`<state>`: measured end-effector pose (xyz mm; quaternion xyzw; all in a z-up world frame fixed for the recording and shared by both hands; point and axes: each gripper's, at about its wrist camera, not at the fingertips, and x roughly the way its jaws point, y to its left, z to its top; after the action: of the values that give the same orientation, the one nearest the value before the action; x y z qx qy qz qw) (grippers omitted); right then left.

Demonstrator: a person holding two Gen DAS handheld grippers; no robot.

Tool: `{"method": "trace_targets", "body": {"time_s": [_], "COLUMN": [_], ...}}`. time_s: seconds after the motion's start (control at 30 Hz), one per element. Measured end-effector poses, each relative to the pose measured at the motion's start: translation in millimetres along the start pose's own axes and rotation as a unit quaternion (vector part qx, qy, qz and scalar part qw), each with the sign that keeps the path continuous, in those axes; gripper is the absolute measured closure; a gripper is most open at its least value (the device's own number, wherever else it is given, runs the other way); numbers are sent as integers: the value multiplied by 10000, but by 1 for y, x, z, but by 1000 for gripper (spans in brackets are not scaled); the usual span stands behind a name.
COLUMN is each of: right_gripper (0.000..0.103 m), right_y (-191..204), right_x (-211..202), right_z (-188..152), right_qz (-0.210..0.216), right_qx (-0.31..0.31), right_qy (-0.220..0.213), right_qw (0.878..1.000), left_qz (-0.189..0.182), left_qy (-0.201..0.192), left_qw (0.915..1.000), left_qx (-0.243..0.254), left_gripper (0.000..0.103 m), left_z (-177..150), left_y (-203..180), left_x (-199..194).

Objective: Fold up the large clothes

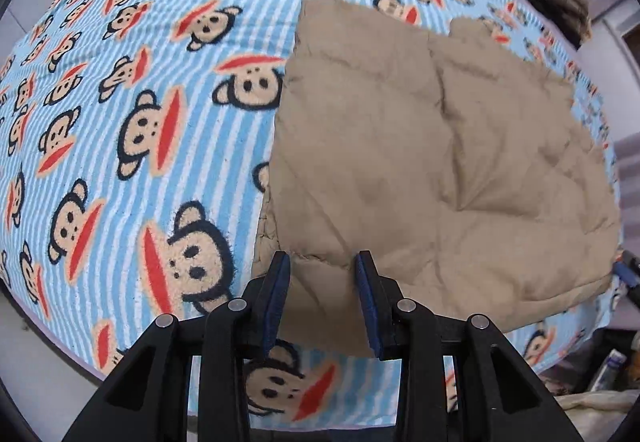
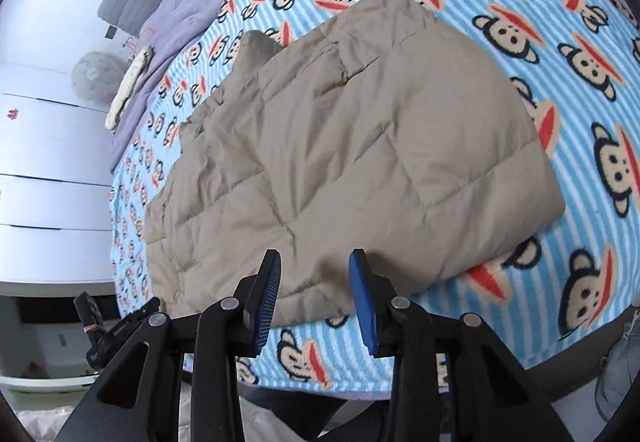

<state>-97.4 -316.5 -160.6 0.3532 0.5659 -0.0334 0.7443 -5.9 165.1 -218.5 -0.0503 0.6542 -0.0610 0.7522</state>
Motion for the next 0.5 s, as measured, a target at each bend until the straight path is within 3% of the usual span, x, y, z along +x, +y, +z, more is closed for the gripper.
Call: {"method": "trace_targets", "body": {"time_s": [0.17,0.3,0.47,0.5], "right_gripper": [67,67,63,63], "right_y": [-11,-31,1,13], "right_x": [30,38,23,22], "right_z": [-8,-22,-15,-13], "right_qz": [-1042,-1105,-827,-793], "right_qx": [-70,291,33,-54], "right_qy": [149,289,198,178], "right_qw": [9944,9930,9964,9967], "left_qz": [-89,-43,16,13], "left_qy": [134,55,-92,-80], "left_qw": [9996,9998,9999,9999], "left_qx": [-220,-174,-95,-79], "left_gripper": [67,67,67,62], "left_z": [0,7,13,14], "left_y": [9,11,4,1], "left_x": [12,-4,-24,-26]}}
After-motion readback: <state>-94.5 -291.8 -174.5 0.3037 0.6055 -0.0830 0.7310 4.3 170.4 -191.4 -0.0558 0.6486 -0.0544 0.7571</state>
